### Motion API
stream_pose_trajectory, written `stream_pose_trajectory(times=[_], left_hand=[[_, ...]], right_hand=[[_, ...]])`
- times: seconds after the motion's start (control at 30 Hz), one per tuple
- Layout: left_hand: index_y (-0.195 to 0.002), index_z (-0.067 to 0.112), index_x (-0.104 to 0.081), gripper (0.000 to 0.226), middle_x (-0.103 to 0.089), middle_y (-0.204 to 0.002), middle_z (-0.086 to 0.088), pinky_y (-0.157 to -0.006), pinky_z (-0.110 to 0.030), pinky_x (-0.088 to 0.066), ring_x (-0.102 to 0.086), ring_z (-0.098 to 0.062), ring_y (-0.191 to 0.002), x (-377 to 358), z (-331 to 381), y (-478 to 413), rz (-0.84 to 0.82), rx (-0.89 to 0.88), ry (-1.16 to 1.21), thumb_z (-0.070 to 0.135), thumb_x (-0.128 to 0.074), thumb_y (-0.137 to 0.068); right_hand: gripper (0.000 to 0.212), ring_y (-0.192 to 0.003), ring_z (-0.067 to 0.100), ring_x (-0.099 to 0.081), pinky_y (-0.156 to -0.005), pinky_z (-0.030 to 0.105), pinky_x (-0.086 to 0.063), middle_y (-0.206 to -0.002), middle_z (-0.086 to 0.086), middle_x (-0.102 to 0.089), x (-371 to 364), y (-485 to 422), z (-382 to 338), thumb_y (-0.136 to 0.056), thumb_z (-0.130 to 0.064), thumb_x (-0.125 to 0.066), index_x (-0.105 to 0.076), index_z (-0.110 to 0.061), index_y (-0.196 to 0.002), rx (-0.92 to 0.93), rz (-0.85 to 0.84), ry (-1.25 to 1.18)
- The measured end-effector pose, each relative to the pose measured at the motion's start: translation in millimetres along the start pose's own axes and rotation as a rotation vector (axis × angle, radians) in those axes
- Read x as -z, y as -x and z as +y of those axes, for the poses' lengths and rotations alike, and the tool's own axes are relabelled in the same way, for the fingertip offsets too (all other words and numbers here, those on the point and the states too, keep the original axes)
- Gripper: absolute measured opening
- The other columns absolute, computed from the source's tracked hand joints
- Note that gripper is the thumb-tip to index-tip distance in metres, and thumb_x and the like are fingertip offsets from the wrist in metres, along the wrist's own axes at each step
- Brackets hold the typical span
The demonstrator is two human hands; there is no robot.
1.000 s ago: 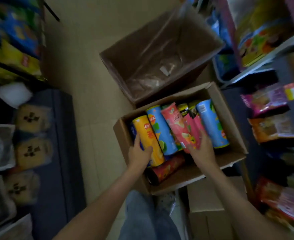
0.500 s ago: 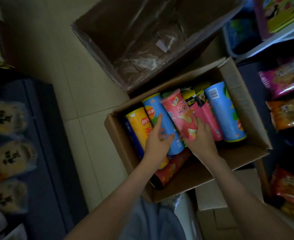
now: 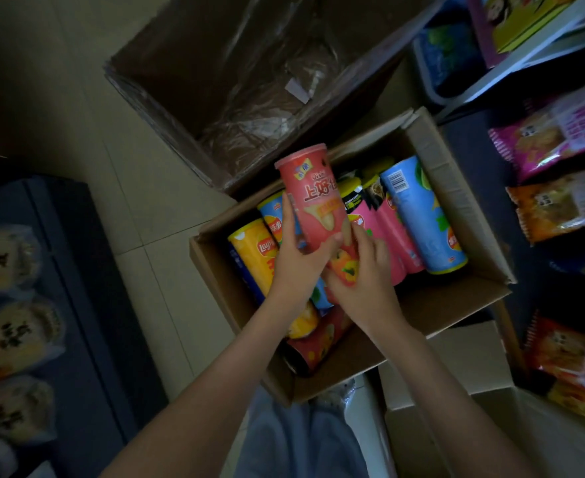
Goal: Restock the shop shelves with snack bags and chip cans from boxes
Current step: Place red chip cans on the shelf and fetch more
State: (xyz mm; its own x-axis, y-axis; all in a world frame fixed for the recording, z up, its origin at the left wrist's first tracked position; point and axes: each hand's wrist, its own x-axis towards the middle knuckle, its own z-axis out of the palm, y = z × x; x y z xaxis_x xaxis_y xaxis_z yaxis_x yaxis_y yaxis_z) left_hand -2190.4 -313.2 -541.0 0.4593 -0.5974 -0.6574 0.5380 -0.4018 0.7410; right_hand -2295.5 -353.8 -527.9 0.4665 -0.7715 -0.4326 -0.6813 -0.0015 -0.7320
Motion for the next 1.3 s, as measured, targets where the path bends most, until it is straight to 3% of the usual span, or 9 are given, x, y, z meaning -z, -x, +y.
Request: stream_pose_trajectory(times=[0.13,0.27,0.4,0.63,0.77,0.9,1.03,1.2,1.3], left_hand=[[-0.152,0.043,-0.011,0.098,-0.059,-0.134,-0.008,-0.088,-0.038,-0.057,-0.066,-0.018,-0.110,18,2,-2,-0.067,-0.005,-0.111,0.008,-0.073,-0.085],[-0.152,0.042,-0.015,0.096,-0.057,-0.136,-0.006,-0.084,-0.034,-0.057,-0.063,-0.017,-0.115,38,0,5,-0.098,0.009,-0.111,0.007,-0.072,-0.084],[-0.153,0.044,-0.016,0.094,-0.060,-0.132,-0.006,-0.082,-0.037,-0.056,-0.064,-0.019,-0.114,53,-6,7,-0.045,0.058,-0.040,0.004,-0.069,-0.086],[-0.152,0.044,-0.016,0.093,-0.062,-0.129,-0.009,-0.081,-0.040,-0.055,-0.065,-0.023,-0.111,66,-19,0,-0.052,0.050,-0.029,0.003,-0.067,-0.087],[-0.153,0.039,-0.017,0.089,-0.068,-0.116,0.001,-0.076,-0.038,-0.057,-0.067,-0.017,-0.104,73,-21,5,-0.053,0.043,0.008,-0.006,-0.060,-0.089],[-0.152,0.037,-0.022,0.090,-0.068,-0.120,-0.002,-0.075,-0.038,-0.058,-0.067,-0.019,-0.103,86,-12,20,-0.055,0.029,0.065,0.003,-0.063,-0.079],[-0.153,0.028,-0.022,0.097,-0.067,-0.119,0.000,-0.082,-0.044,-0.054,-0.065,-0.020,-0.105,111,2,31,-0.099,0.025,0.102,0.013,-0.069,-0.070],[-0.151,0.021,-0.028,0.095,-0.057,-0.128,-0.010,-0.081,-0.040,-0.056,-0.063,-0.024,-0.106,143,15,40,-0.120,0.015,0.149,0.018,-0.073,-0.066],[-0.150,0.022,-0.028,0.111,-0.063,-0.121,-0.006,-0.081,-0.040,-0.056,-0.065,-0.022,-0.103,159,18,44,-0.107,0.014,0.128,0.031,-0.088,-0.058]], right_hand=[[0.073,-0.140,0.010,-0.030,-0.113,0.041,-0.033,-0.149,-0.009,-0.033,15,3,20,-0.083,-0.050,-0.064,-0.020,-0.055,-0.140,-0.041,-0.180,-0.149],[0.076,-0.141,0.017,-0.028,-0.112,0.033,-0.028,-0.153,0.004,-0.029,22,2,43,-0.090,-0.034,-0.064,-0.021,-0.026,-0.152,-0.156,-0.024,-0.096],[0.073,-0.141,0.025,-0.028,-0.103,0.019,-0.022,-0.153,0.014,-0.030,19,-15,65,-0.092,-0.017,-0.063,-0.022,-0.012,-0.152,-0.230,0.058,0.030],[0.077,-0.139,0.032,-0.028,-0.111,0.050,-0.031,-0.150,0.015,-0.030,-6,-49,83,-0.089,-0.021,-0.066,-0.022,-0.011,-0.151,-0.207,0.074,0.133],[0.074,-0.141,0.029,-0.022,-0.113,0.045,-0.026,-0.153,0.012,-0.029,-18,-33,68,-0.090,-0.024,-0.066,-0.024,-0.013,-0.151,-0.133,0.066,0.133],[0.080,-0.142,0.019,-0.022,-0.108,0.025,-0.024,-0.154,0.006,-0.029,-35,-17,45,-0.088,-0.024,-0.069,-0.021,-0.018,-0.152,-0.060,-0.089,0.005],[0.083,-0.139,0.026,-0.026,-0.110,0.041,-0.029,-0.150,0.011,-0.032,-51,-15,32,-0.088,-0.028,-0.070,-0.020,-0.011,-0.152,-0.118,-0.169,0.095],[0.073,-0.137,0.025,-0.027,-0.111,0.038,-0.025,-0.148,0.009,-0.033,-66,-6,13,-0.091,-0.028,-0.065,-0.025,-0.010,-0.150,0.041,-0.142,0.236],[0.072,-0.137,0.027,-0.026,-0.111,0.037,-0.020,-0.148,0.009,-0.034,-78,4,6,-0.091,-0.028,-0.064,-0.026,-0.009,-0.149,0.081,-0.151,0.316]])
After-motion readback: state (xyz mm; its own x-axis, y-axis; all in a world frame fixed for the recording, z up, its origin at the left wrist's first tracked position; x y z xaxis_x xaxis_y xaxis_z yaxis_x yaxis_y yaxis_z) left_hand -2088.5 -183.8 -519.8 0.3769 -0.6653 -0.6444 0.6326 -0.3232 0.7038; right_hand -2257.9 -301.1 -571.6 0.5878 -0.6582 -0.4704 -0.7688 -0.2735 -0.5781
